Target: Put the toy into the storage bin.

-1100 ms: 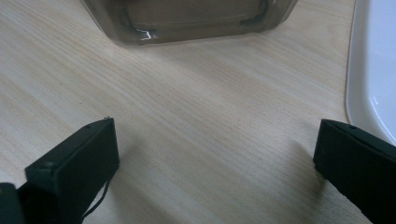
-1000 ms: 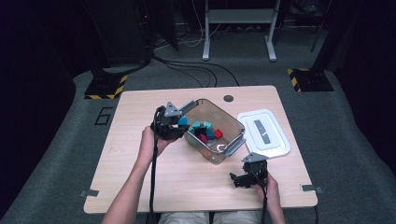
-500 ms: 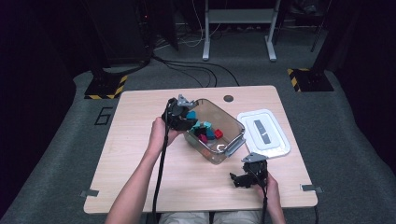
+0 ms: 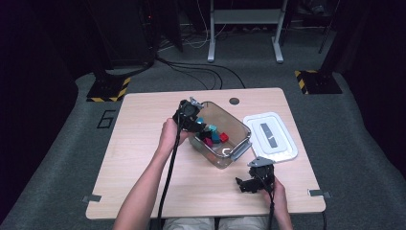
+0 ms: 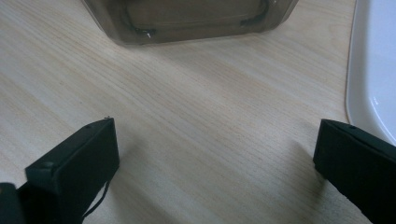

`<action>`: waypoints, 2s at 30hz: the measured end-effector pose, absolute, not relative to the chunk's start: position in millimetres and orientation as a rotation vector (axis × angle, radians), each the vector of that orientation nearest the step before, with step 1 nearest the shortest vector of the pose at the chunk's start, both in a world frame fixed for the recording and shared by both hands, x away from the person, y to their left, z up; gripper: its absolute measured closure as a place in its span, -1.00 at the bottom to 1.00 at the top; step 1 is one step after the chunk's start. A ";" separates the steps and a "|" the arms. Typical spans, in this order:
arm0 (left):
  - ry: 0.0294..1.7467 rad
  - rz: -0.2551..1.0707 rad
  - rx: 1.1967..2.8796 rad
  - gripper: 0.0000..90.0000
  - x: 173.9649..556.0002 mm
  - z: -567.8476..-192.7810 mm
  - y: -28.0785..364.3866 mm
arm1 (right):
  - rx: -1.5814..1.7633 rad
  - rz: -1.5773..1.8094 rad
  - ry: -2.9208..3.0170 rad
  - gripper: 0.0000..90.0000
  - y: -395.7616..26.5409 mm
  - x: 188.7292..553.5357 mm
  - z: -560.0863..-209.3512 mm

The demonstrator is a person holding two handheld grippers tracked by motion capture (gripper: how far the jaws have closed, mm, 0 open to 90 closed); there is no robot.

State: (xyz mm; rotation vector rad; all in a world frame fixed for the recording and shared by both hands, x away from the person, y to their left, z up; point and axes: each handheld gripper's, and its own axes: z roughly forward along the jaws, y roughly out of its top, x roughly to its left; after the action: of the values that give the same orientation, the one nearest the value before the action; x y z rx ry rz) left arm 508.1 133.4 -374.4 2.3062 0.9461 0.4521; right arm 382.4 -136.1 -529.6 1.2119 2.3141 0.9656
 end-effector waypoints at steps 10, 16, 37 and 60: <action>0.972 0.445 2.241 -0.66 481.3 -370.7 154.8 | 1.214 0.965 2.313 -1.00 -136.0 382.3 -529.5; 0.977 0.471 2.235 -0.69 461.2 -377.1 175.7 | 1.200 0.961 2.317 -1.00 -136.6 382.7 -529.6; 1.172 0.488 2.165 -0.85 403.6 -497.9 241.3 | 1.142 0.979 2.362 -1.00 -140.9 384.6 -529.5; 1.172 0.512 2.098 -0.99 392.7 -530.4 240.6 | 1.214 0.982 2.300 -0.98 -161.2 385.0 -521.2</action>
State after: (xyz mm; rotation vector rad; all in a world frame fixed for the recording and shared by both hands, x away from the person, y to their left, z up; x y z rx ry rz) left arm 392.7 240.6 -530.4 2.0983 1.1721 0.5120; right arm 385.0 -161.2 -521.2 1.2143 2.2999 0.9815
